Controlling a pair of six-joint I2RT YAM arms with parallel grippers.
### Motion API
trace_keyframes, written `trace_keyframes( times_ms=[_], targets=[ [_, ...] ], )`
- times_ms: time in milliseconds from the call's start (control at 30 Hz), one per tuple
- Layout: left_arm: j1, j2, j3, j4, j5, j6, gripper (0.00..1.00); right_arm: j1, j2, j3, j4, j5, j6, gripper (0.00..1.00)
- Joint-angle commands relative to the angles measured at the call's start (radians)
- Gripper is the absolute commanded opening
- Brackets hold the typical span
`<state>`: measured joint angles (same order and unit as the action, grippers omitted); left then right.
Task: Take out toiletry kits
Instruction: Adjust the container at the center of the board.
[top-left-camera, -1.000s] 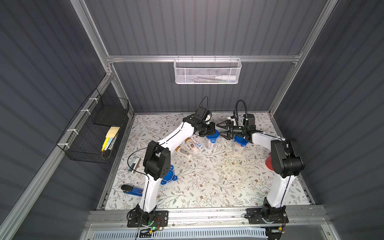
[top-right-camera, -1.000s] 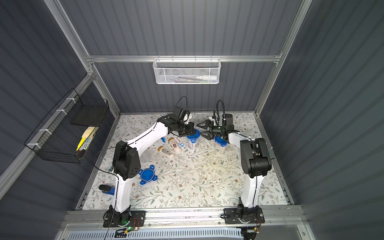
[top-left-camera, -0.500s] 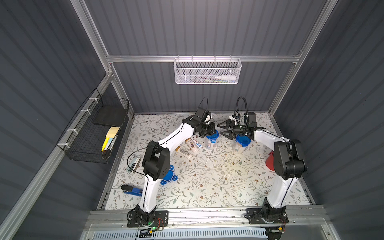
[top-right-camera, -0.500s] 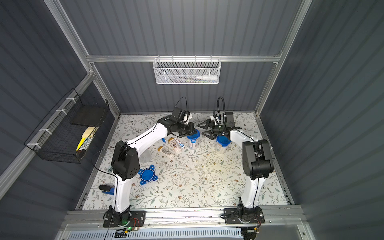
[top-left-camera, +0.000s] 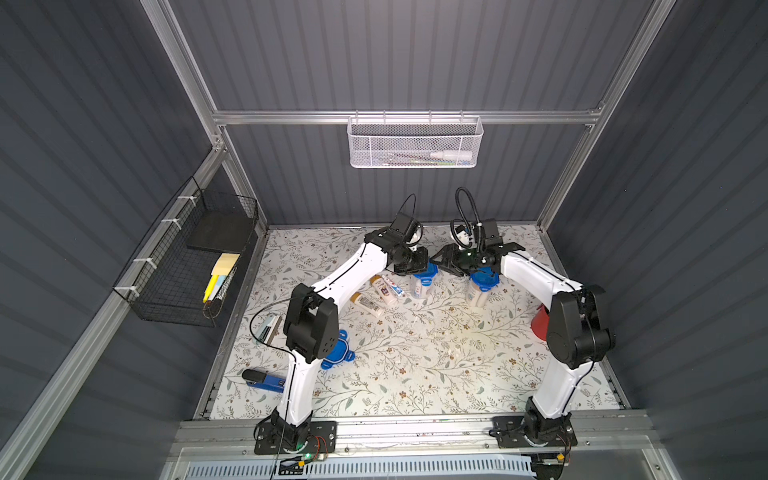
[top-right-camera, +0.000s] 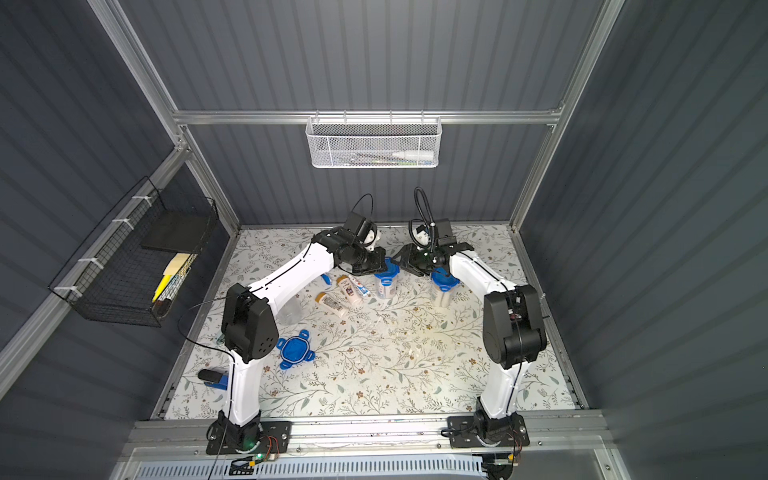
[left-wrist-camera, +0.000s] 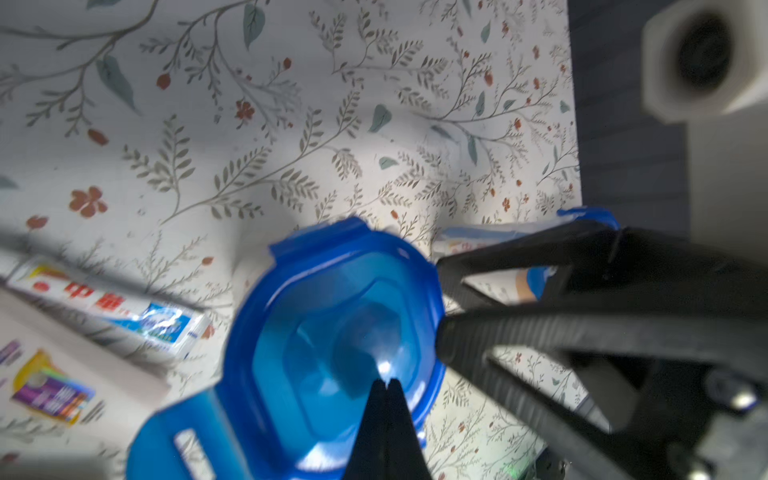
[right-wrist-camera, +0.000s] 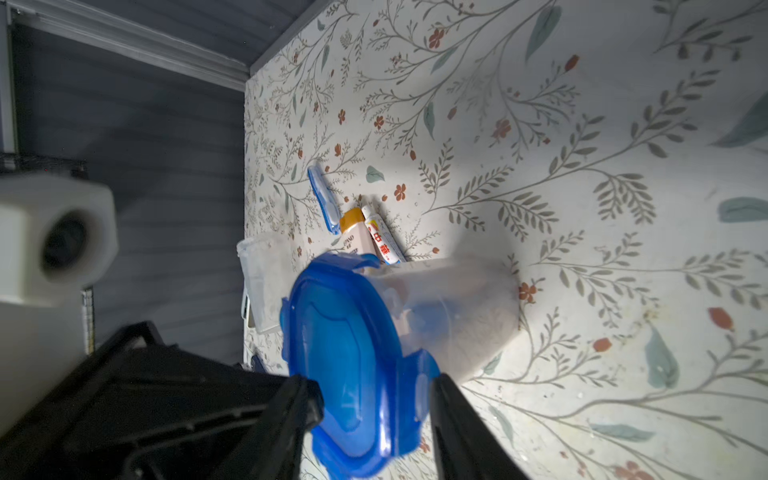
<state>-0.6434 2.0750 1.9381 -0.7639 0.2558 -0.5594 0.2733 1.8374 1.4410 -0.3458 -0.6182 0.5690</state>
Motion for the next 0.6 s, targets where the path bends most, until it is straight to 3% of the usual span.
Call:
trace_keyframes(
  times_ms=[0,100,267,400,567],
  targets=[
    [-0.016,-0.056,-0.07,-0.17,-0.072,0.029,0.0,0.002,-0.014,0.057,-0.027,0.077,-0.029,0.45],
    [-0.019,-0.133,-0.135,-0.155,-0.075,0.025,0.0,0.013,-0.003,0.075,0.008,0.091,-0.021,0.41],
    [-0.021,-0.164,-0.198,-0.164,-0.11,0.03,0.0,0.06,0.047,0.15,-0.012,0.211,-0.094,0.22],
    [-0.021,-0.131,-0.168,-0.141,-0.098,0.033,0.0,0.107,0.14,0.256,-0.136,0.276,-0.145,0.2],
    [-0.021,-0.076,-0.067,-0.152,-0.094,0.051,0.0,0.127,0.156,0.238,-0.161,0.379,-0.173,0.2]
  ],
)
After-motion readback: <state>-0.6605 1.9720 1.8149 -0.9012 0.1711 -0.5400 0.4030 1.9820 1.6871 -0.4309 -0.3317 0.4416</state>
